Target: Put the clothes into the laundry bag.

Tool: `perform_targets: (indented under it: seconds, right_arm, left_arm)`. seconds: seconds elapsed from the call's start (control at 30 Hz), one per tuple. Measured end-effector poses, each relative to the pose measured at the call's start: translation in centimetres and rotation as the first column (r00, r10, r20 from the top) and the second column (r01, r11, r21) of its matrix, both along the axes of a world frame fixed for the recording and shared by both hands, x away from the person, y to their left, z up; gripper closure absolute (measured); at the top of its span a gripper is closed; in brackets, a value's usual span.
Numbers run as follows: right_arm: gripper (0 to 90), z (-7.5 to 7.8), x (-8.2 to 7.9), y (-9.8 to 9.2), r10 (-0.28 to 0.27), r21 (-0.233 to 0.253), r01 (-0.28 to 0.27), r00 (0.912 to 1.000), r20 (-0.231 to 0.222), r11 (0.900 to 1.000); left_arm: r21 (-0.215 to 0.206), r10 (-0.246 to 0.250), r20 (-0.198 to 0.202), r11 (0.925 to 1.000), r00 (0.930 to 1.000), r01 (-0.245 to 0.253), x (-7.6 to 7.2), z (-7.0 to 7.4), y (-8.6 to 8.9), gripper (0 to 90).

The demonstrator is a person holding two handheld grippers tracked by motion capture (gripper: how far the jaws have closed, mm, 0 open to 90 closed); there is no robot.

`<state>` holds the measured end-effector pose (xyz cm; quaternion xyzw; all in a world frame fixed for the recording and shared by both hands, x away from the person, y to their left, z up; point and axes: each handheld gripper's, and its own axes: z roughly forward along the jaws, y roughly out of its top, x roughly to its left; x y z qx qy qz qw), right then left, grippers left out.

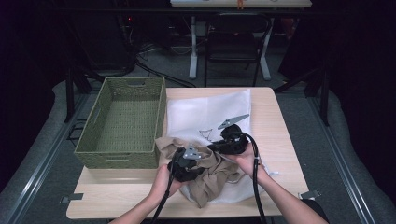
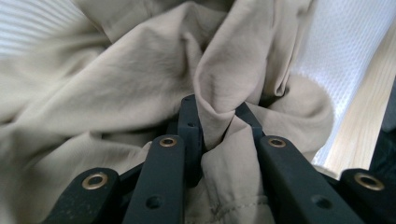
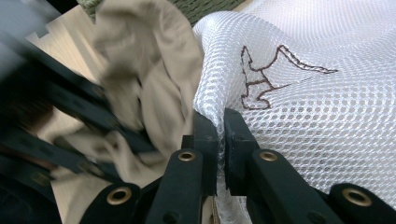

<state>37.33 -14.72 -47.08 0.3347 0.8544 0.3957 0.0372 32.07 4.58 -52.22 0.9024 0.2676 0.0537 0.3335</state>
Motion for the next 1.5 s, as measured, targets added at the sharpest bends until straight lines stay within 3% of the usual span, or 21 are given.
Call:
perform_targets:
  seconds: [0.1, 0.23, 0.4, 0.43, 0.47, 0.5, 0.57, 0.63, 0.67, 0.7, 0.77, 0.83, 0.87, 0.93, 1.03, 1.07, 1.17, 1.27, 1.4, 1.47, 1.5]
  right_arm:
    - [86.1, 0.0, -0.1, 0.1, 0.006, 0.002, -0.006, 1.0000, 0.001, 1.000]
    - [86.0, -0.2, 0.0, 0.0, 0.008, -0.004, -0.008, 0.9999, -0.010, 1.000]
    - [86.0, 0.0, 0.0, -0.2, 0.006, 0.000, -0.006, 1.0000, -0.007, 1.000]
    - [86.0, 0.1, 0.0, -0.3, 0.003, 0.006, -0.003, 1.0000, -0.001, 1.000]
    - [86.0, 0.2, 0.0, -0.3, 0.003, 0.008, -0.003, 1.0000, 0.003, 1.000]
    - [86.0, 0.2, 0.0, -0.3, 0.003, 0.005, -0.004, 1.0000, 0.003, 1.000]
    - [86.0, -0.1, 0.1, -0.3, 0.002, 0.003, -0.002, 0.9999, -0.013, 1.000]
    - [86.0, -0.3, 0.3, -0.3, 0.002, -0.007, -0.002, 1.0000, -0.009, 1.000]
    - [86.0, -0.3, 0.3, -0.3, 0.002, -0.007, -0.002, 1.0000, -0.009, 1.000]
    - [85.9, -0.2, 0.2, -0.4, -0.001, -0.006, 0.001, 1.0000, -0.009, 1.000]
    - [85.9, -0.2, 0.2, -0.5, -0.004, -0.005, 0.004, 1.0000, -0.008, 1.000]
    - [85.9, -0.2, 0.2, -0.6, -0.004, -0.004, 0.004, 1.0000, -0.008, 1.000]
    - [85.9, -0.3, 0.3, -0.6, -0.005, -0.002, 0.005, 0.9999, -0.012, 1.000]
    - [85.9, -0.3, 0.3, -0.6, -0.006, -0.006, 0.006, 0.9999, -0.011, 1.000]
    - [85.9, -0.4, 0.3, -0.4, -0.006, -0.008, 0.006, 0.9999, -0.015, 1.000]
    - [85.9, -0.4, 0.3, -0.4, -0.004, -0.009, 0.004, 0.9999, -0.015, 1.000]
    - [86.0, -0.5, 0.2, -0.3, -0.001, -0.015, 0.001, 0.9998, -0.019, 1.000]
    - [86.2, -0.4, 0.0, -0.3, 0.003, -0.008, -0.003, 0.9997, -0.022, 1.000]
    - [86.2, 0.0, -0.1, -0.3, 0.002, 0.008, -0.002, 0.9998, -0.018, 1.000]
    - [86.2, 0.7, -0.3, -0.4, 0.001, 0.056, 0.000, 0.9998, -0.019, 0.998]
    - [86.2, 0.9, -0.3, -0.4, 0.001, 0.061, 0.000, 0.9999, -0.013, 0.998]
  left_arm:
    - [0.019, 0.005, -0.008, 0.9998, 1.0000, -0.005, 0.4, -0.9, -0.5, 77.6]
    - [-0.003, 0.045, -0.006, 0.9990, 0.9990, -0.045, 1.0, -1.2, -0.2, 75.9]
    - [-0.075, 0.111, -0.006, 0.9910, 0.9938, -0.111, 1.7, -1.3, 0.3, 77.3]
    - [-0.131, 0.146, -0.008, 0.9806, 0.9893, -0.145, 1.7, -1.0, 0.4, 77.7]
    - [-0.131, 0.146, -0.008, 0.9806, 0.9893, -0.145, 1.7, -1.0, 0.4, 77.7]
    - [-0.097, 0.125, 0.014, 0.9877, 0.9921, -0.123, 1.5, -0.9, 0.1, 77.3]
    - [-0.086, 0.122, 0.014, 0.9890, 0.9924, -0.120, 1.5, -1.0, 0.1, 73.1]
    - [-0.074, 0.112, 0.001, 0.9910, 0.9937, -0.111, 1.6, -1.0, 0.1, 61.8]
    - [-0.071, 0.111, 0.002, 0.9914, 0.9939, -0.110, 1.5, -0.8, 0.2, 61.8]
    - [-0.059, 0.098, 0.006, 0.9934, 0.9951, -0.098, 1.3, -0.3, 0.1, 47.5]
    - [-0.054, 0.078, 0.045, 0.9957, 0.9960, -0.075, 0.5, 0.7, 0.0, 42.0]
    - [-0.074, 0.053, 0.060, 0.9961, 0.9968, -0.049, -0.4, 1.7, -0.3, 36.1]
    - [-0.058, 0.024, 0.091, 0.9982, 0.9955, -0.019, -1.1, 2.1, -0.9, 33.2]
    - [-0.038, 0.010, 0.089, 0.9993, 0.9960, -0.007, -1.2, 1.9, -1.3, 31.6]
    - [0.004, -0.004, 0.063, 1.0000, 0.9980, 0.004, -0.9, 0.0, -2.3, 31.3]
    - [0.015, -0.006, 0.067, 0.9999, 0.9978, 0.005, -0.9, -0.5, -2.6, 34.8]
    - [0.000, -0.014, 0.068, 0.9999, 0.9976, 0.014, -0.7, -1.7, -2.7, 59.5]
    - [-0.010, -0.028, 0.066, 0.9995, 0.9975, 0.028, -0.7, -2.0, -2.5, 75.6]
    - [-0.066, 0.012, 0.088, 0.9978, 0.9961, -0.006, -0.6, -1.2, -2.2, 78.9]
    - [-0.105, 0.038, 0.111, 0.9941, 0.9931, -0.026, -0.6, -0.4, -2.0, 79.7]
    - [-0.121, 0.054, 0.097, 0.9917, 0.9938, -0.042, -0.3, -0.3, -2.0, 79.6]
